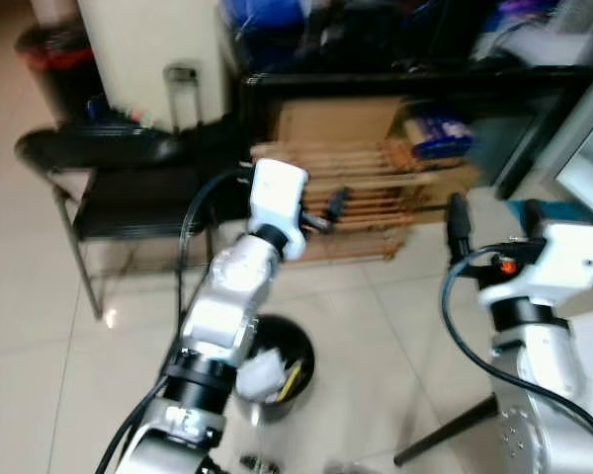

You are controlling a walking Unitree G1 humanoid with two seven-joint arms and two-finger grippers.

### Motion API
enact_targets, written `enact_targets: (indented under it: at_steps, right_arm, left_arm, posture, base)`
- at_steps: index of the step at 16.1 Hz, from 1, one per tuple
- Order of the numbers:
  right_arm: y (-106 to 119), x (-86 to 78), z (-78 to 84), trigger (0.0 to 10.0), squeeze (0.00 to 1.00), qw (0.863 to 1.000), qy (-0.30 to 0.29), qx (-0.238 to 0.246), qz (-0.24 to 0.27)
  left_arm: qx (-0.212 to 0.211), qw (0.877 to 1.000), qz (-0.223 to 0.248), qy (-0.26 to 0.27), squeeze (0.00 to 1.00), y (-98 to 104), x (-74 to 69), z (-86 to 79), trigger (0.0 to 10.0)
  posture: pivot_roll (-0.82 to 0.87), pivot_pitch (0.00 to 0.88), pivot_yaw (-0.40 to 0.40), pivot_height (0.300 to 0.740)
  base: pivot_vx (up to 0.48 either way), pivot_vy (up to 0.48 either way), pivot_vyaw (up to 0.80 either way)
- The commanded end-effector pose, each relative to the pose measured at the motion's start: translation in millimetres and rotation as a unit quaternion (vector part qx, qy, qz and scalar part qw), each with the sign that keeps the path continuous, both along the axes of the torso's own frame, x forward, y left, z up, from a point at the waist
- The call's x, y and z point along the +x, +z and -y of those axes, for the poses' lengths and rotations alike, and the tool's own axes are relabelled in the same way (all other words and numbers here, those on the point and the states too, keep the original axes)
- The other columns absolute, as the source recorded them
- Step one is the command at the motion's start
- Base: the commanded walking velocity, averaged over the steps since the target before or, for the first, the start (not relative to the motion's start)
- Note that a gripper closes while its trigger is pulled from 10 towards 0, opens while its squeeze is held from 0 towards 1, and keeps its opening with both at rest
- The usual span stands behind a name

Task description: Picking trash to rubbish bin

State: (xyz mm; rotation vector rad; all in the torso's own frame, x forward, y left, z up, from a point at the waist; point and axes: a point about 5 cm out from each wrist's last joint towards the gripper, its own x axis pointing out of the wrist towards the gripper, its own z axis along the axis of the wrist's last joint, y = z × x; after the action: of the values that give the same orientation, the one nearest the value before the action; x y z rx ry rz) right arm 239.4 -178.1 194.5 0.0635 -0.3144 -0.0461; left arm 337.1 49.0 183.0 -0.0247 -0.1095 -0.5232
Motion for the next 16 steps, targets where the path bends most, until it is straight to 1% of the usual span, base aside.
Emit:
enact_targets:
  at_steps: [1,5,7,8,11,13,14,16]
  right_arm:
    - [2,-0.2,2.3,10.0,0.0,1.0,-0.006,-0.004,-0.005]
    - [6,4.8,-0.1,10.0,0.0,1.0,0.004,-0.005,-0.007]
    - [7,5.2,-1.0,10.0,0.0,1.0,0.005,-0.005,-0.008]
    - [7,5.2,-0.8,10.0,0.0,1.0,0.003,-0.006,-0.011]
    - [7,4.3,0.3,10.0,0.0,1.0,0.001,-0.007,-0.014]
    - [8,4.3,0.7,10.0,0.0,1.0,-0.001,-0.008,-0.017]
    - [7,4.5,-0.6,10.0,0.0,1.0,-0.002,-0.005,-0.02]
    - [5,6.5,-4.1,10.0,0.0,1.0,0.003,-0.006,-0.025]
  left_arm:
    - [-0.001,1.0,0.001,-0.004,0.0,0,1.3,2.5,10.0]
    - [-0.006,1.0,0.0,0.014,0.0,-1,6.0,-2.1,10.0]
    - [-0.011,1.0,-0.005,0.016,0.0,-1,8.3,-1.2,10.0]
    - [-0.022,0.999,-0.015,0.017,0.0,-2,9.5,-0.7,10.0]
    - [-0.036,0.999,-0.031,0.012,0.0,-6,9.9,1.4,10.0]
    - [-0.033,0.999,-0.028,0.018,0.0,-7,10.5,1.6,10.0]
    - [-0.025,0.999,-0.024,0.022,0.0,-8,10.6,1.0,10.0]
    - [-0.023,0.999,-0.024,0.024,0.0,-8,11.6,0.3,10.0]
  posture:
    - [0.12,0.035,-0.067,0.74]
    - [0.14,0.033,-0.077,0.74]
    - [0.13,0.034,-0.078,0.74]
    - [0.13,0.032,-0.078,0.74]
    - [0.12,0.028,-0.083,0.74]
    - [0.11,0.031,-0.094,0.74]
    - [0.11,0.032,-0.093,0.74]
    - [0.11,0.031,-0.086,0.74]
  base:
    - [0.0,0.0,-0.8]
    - [0.0,0.0,-0.8]
    - [0.0,0.0,-0.8]
    - [0.0,0.0,-0.8]
    - [0.0,0.0,-0.8]
    - [0.0,0.0,-0.8]
    - [0.0,0.0,-0.8]
    - [0.0,0.0,-0.8]
